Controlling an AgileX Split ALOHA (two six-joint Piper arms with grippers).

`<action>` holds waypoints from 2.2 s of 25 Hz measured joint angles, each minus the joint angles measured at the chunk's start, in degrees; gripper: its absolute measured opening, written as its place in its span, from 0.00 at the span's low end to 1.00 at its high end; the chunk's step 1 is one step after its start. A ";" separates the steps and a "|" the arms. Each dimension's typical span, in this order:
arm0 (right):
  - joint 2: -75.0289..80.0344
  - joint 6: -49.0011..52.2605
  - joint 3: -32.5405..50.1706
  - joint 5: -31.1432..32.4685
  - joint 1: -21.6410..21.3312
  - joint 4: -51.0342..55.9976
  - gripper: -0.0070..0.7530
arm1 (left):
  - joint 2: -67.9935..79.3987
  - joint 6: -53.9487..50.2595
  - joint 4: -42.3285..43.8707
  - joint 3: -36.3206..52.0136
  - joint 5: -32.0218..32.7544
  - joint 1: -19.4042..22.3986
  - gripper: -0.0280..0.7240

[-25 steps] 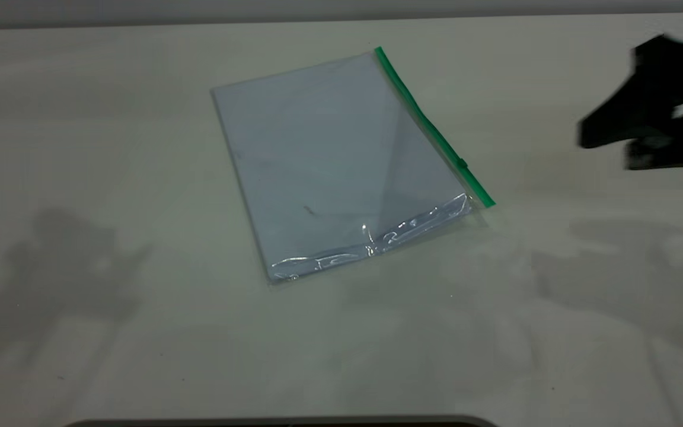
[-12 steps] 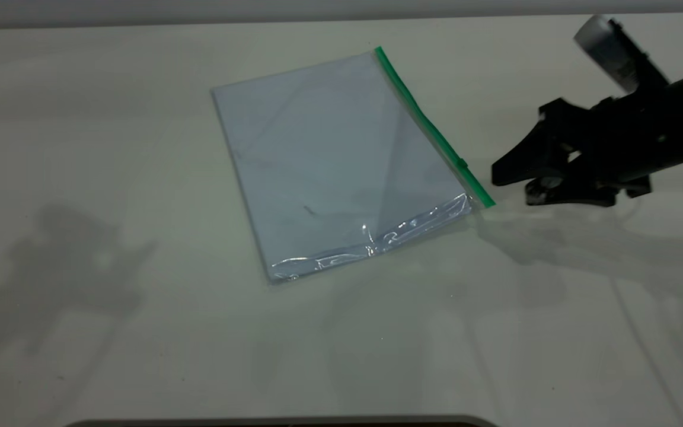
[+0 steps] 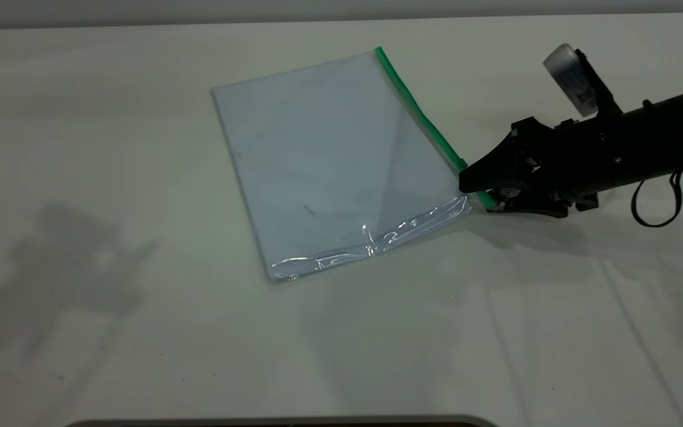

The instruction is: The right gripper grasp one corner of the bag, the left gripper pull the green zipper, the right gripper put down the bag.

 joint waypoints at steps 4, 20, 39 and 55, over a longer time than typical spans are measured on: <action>1.21 0.11 -1.46 1.71 0.06 0.05 0.74 | 0.00 -0.01 0.00 0.00 0.00 0.00 0.71; 1.84 0.23 -2.86 1.97 3.12 0.07 0.58 | 0.10 0.01 -0.04 0.00 0.00 0.00 0.71; -3.87 -0.29 -3.03 4.16 3.12 -10.62 0.05 | 0.10 0.53 -0.35 0.00 -4.34 0.00 0.71; -17.86 14.90 -10.06 4.86 14.00 -37.77 0.05 | 13.03 9.12 -6.32 -6.41 -5.22 -7.80 0.71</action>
